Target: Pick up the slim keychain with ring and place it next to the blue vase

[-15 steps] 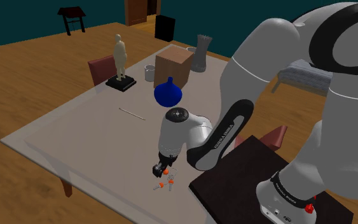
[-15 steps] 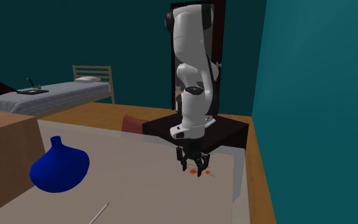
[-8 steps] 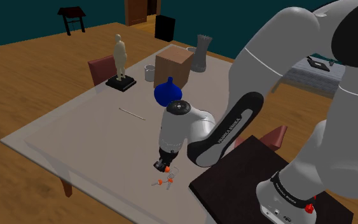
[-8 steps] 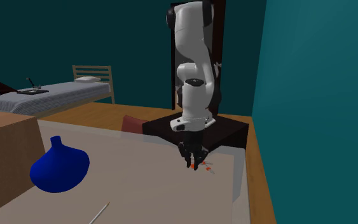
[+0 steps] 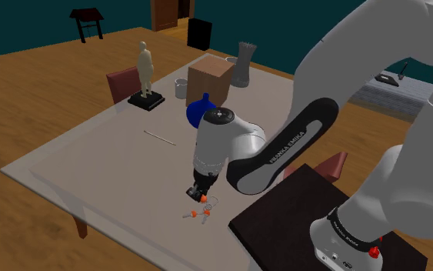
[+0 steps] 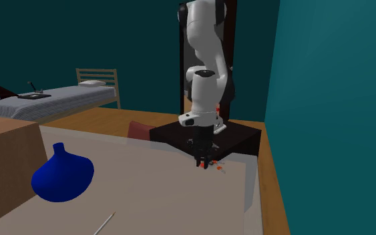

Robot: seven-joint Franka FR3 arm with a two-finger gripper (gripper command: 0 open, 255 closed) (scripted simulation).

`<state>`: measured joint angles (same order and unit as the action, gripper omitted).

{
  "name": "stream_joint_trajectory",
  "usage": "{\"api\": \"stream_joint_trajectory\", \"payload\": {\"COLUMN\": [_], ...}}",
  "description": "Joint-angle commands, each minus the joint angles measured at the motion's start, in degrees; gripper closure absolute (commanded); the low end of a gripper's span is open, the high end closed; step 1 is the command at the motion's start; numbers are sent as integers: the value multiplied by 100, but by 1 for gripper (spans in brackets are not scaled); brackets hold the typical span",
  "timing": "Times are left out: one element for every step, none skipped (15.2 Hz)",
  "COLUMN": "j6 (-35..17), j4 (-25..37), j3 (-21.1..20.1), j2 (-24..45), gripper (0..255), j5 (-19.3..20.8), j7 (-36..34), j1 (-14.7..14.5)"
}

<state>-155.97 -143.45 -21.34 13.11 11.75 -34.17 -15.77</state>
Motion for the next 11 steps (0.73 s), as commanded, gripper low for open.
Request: {"api": "stream_joint_trajectory", "payload": {"j6": [136, 209, 282, 357, 433, 510, 587, 666, 745, 825, 905], "j4": [-29, -35, -39, -41, -42, -41, -39, -35, -29, -22, -13], "j3": [-95, -137, -175, -209, -240, -267, -291, -311, -329, -344, -356], "j2": [-177, -263, -350, -436, -521, -606, -690, -773, -856, -937, -1017], "gripper": [255, 255, 255, 255, 255, 255, 255, 255, 255, 255, 255], "j5": [-169, -254, -337, -420, -501, -581, -659, -734, -806, -876, -943], "j7": [120, 181, 241, 300, 359, 416, 471, 525, 577, 627, 675], "j1": [62, 89, 112, 132, 150, 164, 176, 186, 193, 199, 203]}}
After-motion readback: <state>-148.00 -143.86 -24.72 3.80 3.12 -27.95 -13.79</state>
